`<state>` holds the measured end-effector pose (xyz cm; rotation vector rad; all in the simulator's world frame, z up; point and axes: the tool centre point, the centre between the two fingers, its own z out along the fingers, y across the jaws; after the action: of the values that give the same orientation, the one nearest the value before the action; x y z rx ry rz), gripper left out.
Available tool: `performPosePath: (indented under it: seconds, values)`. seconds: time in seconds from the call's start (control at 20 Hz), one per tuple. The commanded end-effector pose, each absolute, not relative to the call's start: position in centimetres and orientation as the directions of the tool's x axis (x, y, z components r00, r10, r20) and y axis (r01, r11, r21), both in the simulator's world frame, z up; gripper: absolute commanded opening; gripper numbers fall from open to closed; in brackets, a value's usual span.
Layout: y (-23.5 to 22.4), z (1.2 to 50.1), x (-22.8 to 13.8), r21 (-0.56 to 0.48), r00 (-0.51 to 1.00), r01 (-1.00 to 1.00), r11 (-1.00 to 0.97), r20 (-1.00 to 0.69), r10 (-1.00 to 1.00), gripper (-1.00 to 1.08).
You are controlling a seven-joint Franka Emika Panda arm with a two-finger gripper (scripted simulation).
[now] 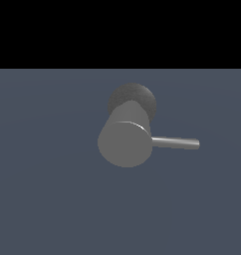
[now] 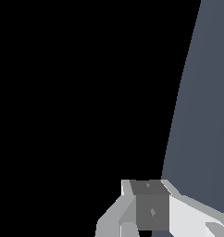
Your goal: Turn on the faucet by rotating a designated handle.
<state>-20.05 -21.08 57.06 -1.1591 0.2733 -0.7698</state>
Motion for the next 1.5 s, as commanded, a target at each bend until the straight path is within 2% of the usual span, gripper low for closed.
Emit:
performPosePath:
  seconds: [0.0,0.4,0.8,1.15,1.45]
  values:
    - [-22.8,56.1,-19.6,-0.878,0.699,0.409,0.247,0.128,-0.704,-1.0]
    - [-28.8,50.3,-17.5,-0.779,0.613,0.417,0.468,-0.139,-0.778,-1.0]
    - [-32.9,41.4,-15.4,-0.645,0.504,0.4,0.651,-0.439,-0.744,-1.0]
    - [-34.2,31.9,-14.0,-0.508,0.379,0.369,0.778,-0.682,-0.625,-1.0]
    - [-33.2,23.0,-13.4,-0.382,0.248,0.333,0.862,-0.846,-0.471,-1.0]
